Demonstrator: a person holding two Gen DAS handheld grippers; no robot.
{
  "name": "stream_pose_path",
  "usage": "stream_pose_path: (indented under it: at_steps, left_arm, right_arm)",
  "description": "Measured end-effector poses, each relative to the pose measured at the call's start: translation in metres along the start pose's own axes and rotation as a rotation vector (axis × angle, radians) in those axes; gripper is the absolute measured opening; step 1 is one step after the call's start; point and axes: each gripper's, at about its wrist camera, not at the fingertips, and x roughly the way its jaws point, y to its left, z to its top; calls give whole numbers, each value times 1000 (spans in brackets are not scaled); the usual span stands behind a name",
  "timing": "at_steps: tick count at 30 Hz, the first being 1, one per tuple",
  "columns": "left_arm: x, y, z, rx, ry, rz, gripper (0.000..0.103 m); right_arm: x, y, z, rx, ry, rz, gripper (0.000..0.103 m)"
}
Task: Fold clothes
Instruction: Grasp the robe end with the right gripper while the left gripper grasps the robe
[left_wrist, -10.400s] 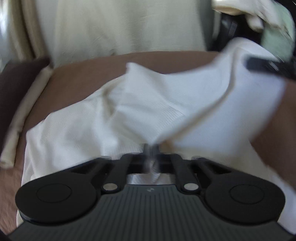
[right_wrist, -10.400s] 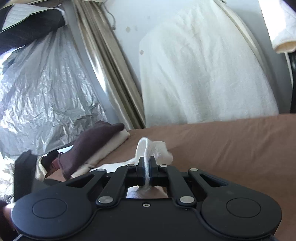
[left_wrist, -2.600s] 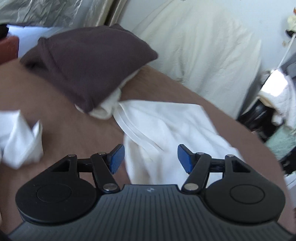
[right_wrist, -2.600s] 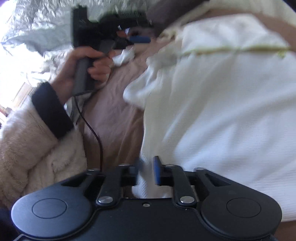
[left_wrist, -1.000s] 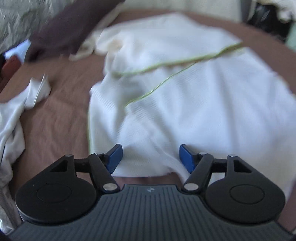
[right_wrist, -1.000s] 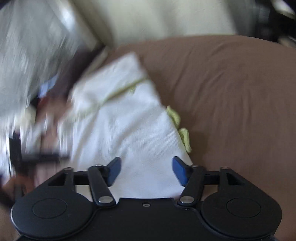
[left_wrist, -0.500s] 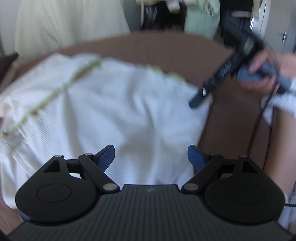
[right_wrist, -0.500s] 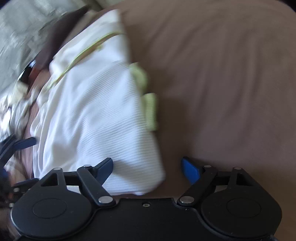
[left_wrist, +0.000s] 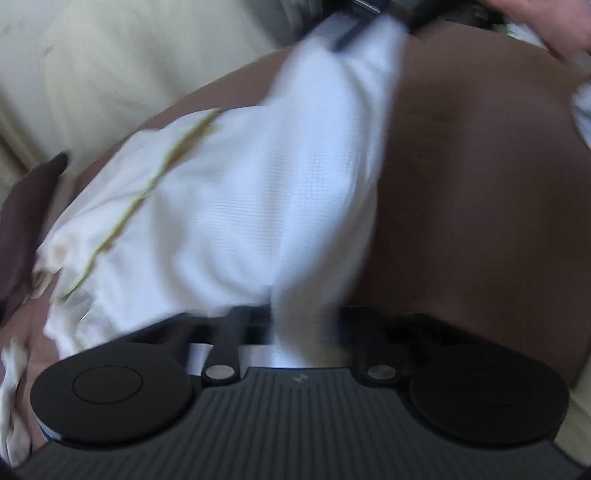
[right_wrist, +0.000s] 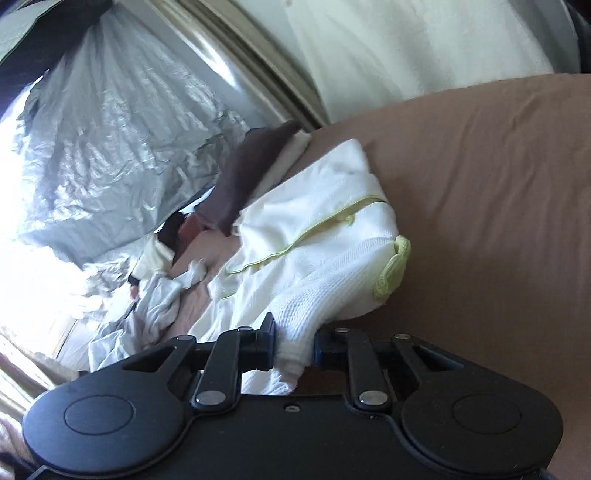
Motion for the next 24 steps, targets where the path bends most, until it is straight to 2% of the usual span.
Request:
stream_pose_path:
  at_steps: [3,5,7,10,13,16,20,24]
  left_arm:
    - [-32,28,5,-147,-154,82,14]
    - [-55,36,13,-108,-256,171,14]
    - [-68,49,21,-167,-283,163,14]
    - [-82,60,21,-254,-269,90,13]
    - [-97,62,20,-229,-282,25,13]
    - [-120,57,24,-170,-315,-10,13]
    - [-155,45,32,-179,-293,-90,13]
    - [-182,41,36,-216,-297,-203,13]
  right_arm:
    - [3,-2,-8,-2,1,-46,21]
    - [-6,5,-8,-54,-36,-52,20]
    - [-9,28,-11,-118,-65,-66,20]
    - [-23,46,-12,-118,-150,-62,20]
    - [-39,51,-18,-63,-228,-55,19]
    - [-56,59,-24,-62,-265,-67,19]
    - [-80,72,-30,-50,-323,-62,19]
    - [-106,77,-47,0,-381,-46,19]
